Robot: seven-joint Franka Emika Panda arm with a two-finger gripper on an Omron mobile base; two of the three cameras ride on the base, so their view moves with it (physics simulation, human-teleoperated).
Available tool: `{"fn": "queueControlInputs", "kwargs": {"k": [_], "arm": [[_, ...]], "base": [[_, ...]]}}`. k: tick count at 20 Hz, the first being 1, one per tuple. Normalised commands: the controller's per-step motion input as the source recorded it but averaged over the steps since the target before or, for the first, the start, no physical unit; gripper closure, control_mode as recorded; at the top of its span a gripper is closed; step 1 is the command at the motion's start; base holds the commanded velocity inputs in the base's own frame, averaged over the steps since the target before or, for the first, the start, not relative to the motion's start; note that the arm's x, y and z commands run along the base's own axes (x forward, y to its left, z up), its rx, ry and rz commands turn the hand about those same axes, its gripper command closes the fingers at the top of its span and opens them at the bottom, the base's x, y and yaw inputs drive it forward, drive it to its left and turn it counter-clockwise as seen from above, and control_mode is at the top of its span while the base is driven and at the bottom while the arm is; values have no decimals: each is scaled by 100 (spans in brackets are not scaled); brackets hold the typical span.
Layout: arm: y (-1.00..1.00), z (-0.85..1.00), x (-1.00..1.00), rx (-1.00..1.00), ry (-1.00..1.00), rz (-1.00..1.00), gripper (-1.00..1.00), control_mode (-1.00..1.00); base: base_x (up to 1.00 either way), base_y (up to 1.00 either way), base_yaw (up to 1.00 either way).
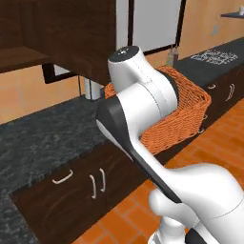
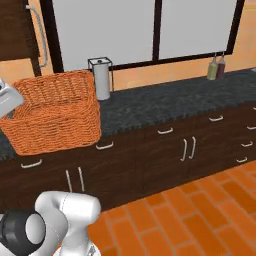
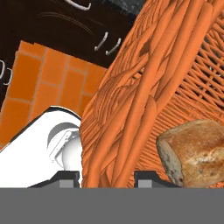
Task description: Open the cabinet, pick up the bread from the cabinet and place it in the basket. Then move the basket to the dining counter.
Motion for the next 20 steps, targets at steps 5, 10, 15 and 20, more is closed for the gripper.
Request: {"fn": "queueControlInputs", "kwargs": {"k": [5, 10, 15, 20], "arm": [[0, 0, 0, 0, 0, 0, 100, 100], [0, 0, 0, 0, 0, 0, 100, 100], [0, 0, 0, 0, 0, 0, 100, 100], [0, 0, 0, 0, 0, 0, 100, 100]], "base": [[0, -33, -59], [5, -57, -54], [18, -73, -49], [10, -80, -47]]}}
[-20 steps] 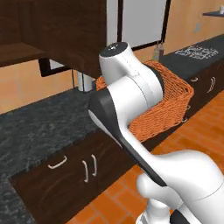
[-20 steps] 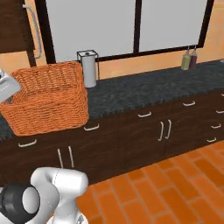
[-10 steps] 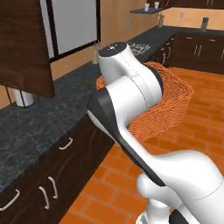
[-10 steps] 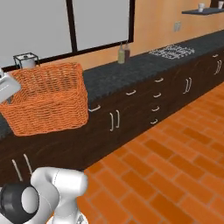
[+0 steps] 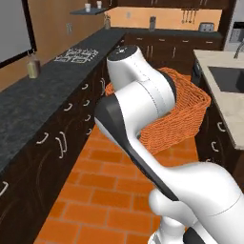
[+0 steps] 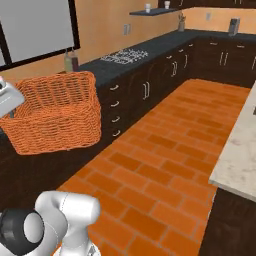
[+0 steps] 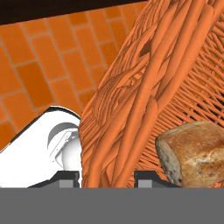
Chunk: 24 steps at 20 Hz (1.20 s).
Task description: Open the cabinet, pick up the bread from the cabinet and place it in the basket. Then move the basket to the dining counter.
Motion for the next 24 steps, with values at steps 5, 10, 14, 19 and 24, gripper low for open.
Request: {"fn": "queueControlInputs", "kwargs": {"k": [5, 10, 14, 19, 24], "arm": [[0, 0, 0, 0, 0, 0, 100, 100], [0, 0, 0, 0, 0, 0, 100, 100], [0, 0, 0, 0, 0, 0, 100, 100], [0, 0, 0, 0, 0, 0, 100, 100], [0, 0, 0, 0, 0, 0, 100, 100]], "base": [[3, -92, -44], [10, -95, -42], [19, -97, -38], [24, -98, -35], [42, -96, -29]]}}
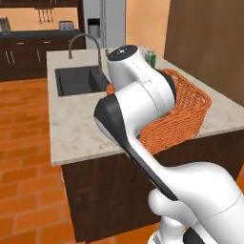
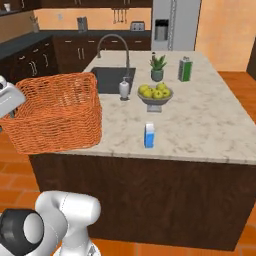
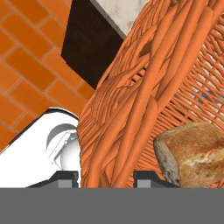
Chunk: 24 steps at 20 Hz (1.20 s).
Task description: Open the cabinet, pick up the bread from the cabinet and place it in the basket. Then move the basket to the dining counter.
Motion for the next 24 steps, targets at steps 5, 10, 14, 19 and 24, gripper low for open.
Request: {"fn": "queueControlInputs", "kwargs": {"k": [5, 10, 14, 19, 24], "arm": [[0, 0, 0, 0, 0, 0, 100, 100], [0, 0, 0, 0, 0, 0, 100, 100], [0, 0, 0, 0, 0, 0, 100, 100], [0, 0, 0, 0, 0, 0, 100, 100], [0, 0, 0, 0, 0, 0, 100, 100]], "base": [[67, -89, -20], [62, -90, -9], [44, -83, 0], [55, -68, 22], [48, -62, 26]]}}
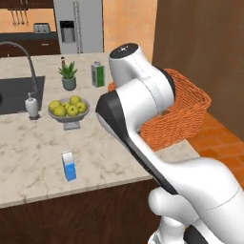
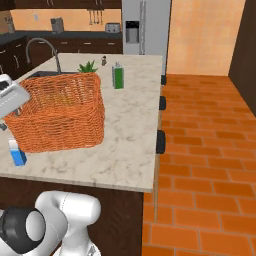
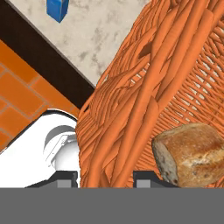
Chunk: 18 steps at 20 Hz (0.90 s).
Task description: Open the cabinet, pick up the bread from the cabinet and place it in the basket. Then move the basket to the dining counter.
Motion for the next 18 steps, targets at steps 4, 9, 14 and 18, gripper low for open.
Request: {"fn": "queueControlInputs", "kwargs": {"k": [4, 9, 14, 18], "arm": [[-3, -9, 16, 3, 0, 3, 100, -100], [-1, -25, 98, 12, 7, 9, 100, -100], [-17, -26, 100, 15, 8, 7, 100, -100], [-16, -39, 100, 6, 13, 9, 100, -100]], "base": [[32, -27, 11], [0, 0, 0], [0, 0, 0], [0, 0, 0]]}}
